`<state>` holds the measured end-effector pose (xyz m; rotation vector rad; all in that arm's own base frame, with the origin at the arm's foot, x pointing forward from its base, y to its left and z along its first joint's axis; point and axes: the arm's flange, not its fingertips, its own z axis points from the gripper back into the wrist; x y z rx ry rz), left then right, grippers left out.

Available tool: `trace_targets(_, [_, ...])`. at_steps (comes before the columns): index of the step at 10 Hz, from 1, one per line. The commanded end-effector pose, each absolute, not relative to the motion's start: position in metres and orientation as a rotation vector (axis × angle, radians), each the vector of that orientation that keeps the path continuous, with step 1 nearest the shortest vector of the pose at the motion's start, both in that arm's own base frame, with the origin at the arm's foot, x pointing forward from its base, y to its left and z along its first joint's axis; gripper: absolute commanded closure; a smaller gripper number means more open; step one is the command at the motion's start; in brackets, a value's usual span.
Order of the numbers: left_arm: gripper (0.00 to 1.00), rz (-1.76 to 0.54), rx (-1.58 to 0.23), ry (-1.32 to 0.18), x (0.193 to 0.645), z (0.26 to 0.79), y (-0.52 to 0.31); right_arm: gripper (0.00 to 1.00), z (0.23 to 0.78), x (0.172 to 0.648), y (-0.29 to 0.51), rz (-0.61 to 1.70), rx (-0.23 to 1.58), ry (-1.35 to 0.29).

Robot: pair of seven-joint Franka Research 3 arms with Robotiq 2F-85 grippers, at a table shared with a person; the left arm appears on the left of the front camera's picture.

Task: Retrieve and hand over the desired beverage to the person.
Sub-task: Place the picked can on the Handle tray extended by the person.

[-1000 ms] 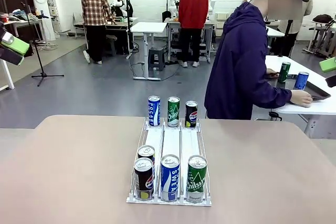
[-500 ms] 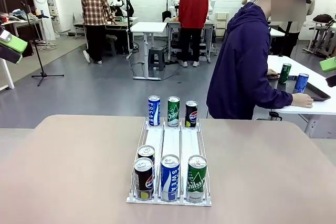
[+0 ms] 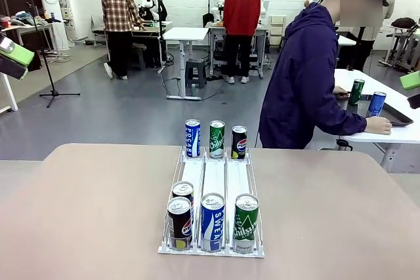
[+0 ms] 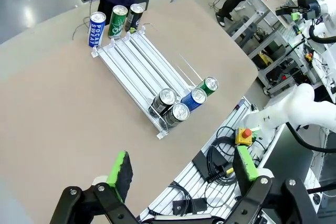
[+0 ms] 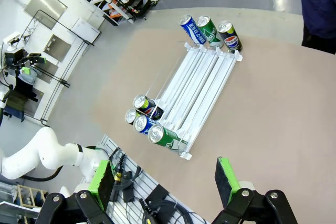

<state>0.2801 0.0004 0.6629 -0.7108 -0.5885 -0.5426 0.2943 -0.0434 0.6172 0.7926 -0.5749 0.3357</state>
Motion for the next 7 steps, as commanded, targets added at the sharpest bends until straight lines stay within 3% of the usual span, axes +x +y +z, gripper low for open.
trace_targets(1, [0.00, -0.543, -0.712, -0.589, 0.2776, 0.6603, 0.0001, 0.00, 0.6151, 0.2950, -0.0416, 0.338, 0.777, -0.574])
trace_targets(7, [0.00, -0.543, -0.712, -0.589, 0.2776, 0.6603, 0.0001, 0.00, 0.6151, 0.2950, -0.0416, 0.338, 0.777, -0.574])
